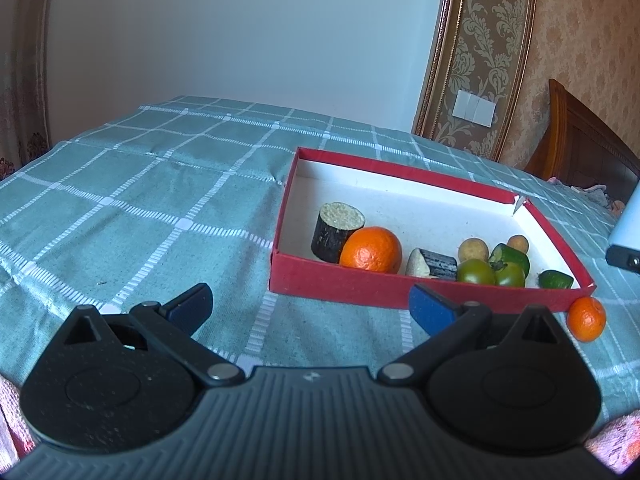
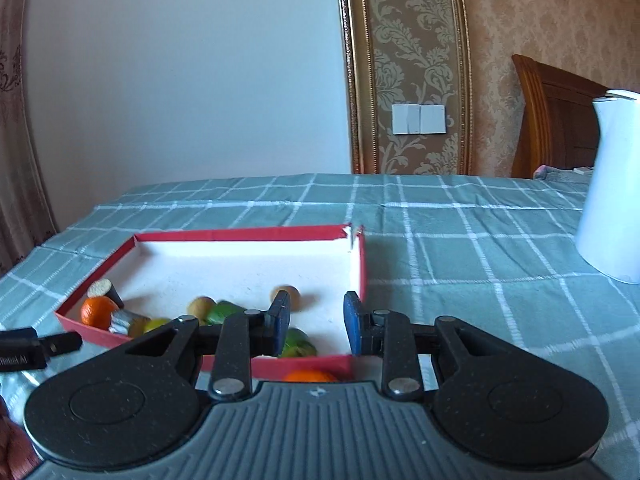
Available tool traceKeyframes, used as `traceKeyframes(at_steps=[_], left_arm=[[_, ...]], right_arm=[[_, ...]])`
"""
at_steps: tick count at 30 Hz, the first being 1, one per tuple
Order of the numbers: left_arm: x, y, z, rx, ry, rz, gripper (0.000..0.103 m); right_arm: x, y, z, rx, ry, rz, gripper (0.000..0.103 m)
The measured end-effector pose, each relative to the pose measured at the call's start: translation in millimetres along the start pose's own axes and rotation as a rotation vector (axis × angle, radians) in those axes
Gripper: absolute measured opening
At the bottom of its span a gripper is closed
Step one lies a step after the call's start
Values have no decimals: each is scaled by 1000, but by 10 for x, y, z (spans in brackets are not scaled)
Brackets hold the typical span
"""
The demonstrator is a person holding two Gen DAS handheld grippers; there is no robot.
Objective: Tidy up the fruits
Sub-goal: 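Carry the small brown fruit into the red tray and open the right gripper, then move the left gripper to the mandarin orange and close it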
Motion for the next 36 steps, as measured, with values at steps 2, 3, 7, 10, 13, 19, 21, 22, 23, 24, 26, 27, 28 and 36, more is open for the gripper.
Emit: traceKeyframes(at_steps=[2,3,7,10,13,19,21,22,23,24,26,27,28,36], left_arm=[[-3,4,0,6,-1,5,103],[-6,11,8,9,-5,10,103],[-14,16,31,39,-17,23,103],[-17,22,39,70,-22,34,103],[-13,59,-8,89,-8,51,103],[16,479,-282,-10,9,88,103],[-17,752,-371,-54,20,142,103],[-47,877,-398,-68,25,172,103],[-92,1034,-416,-83,29,212,103],[-143,1174,-423,-93,32,245,103],[-259,1436,-403,-115,26,301,103],[-305,1527,-386,-122,22,317,103],[-366,1639,-353,-132,15,333,103],[-697,2012,15,-84,-67,351,103]], right_arm=[[-158,88,-59,-37,-21,-14,28],[-249,147,-74,-58,-45,-13,28],[-509,329,-47,-117,-110,1,28],[-623,410,7,-120,-138,40,28],[-644,465,8,-123,-128,73,29],[-742,620,33,-111,-154,195,50],[-766,686,16,-126,-145,237,60],[-771,703,-3,-129,-135,249,60],[-774,709,-18,-128,-128,255,60],[-775,712,-26,-126,-122,259,60],[-780,726,-46,-124,-111,272,60],[-786,738,-52,-121,-107,283,60],[-788,756,-56,-119,-102,296,60],[-793,803,-90,-96,-68,336,60]])
Point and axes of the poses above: each gripper's, at about its wrist camera, not at the fingertips, and z roughly the way its jaws point, y to its right, x to its top, the point moved 7 cm from there along z, roughly the way its jaws point, and after that the axes turned 13 degrees about -z, right-handed, at the moved point
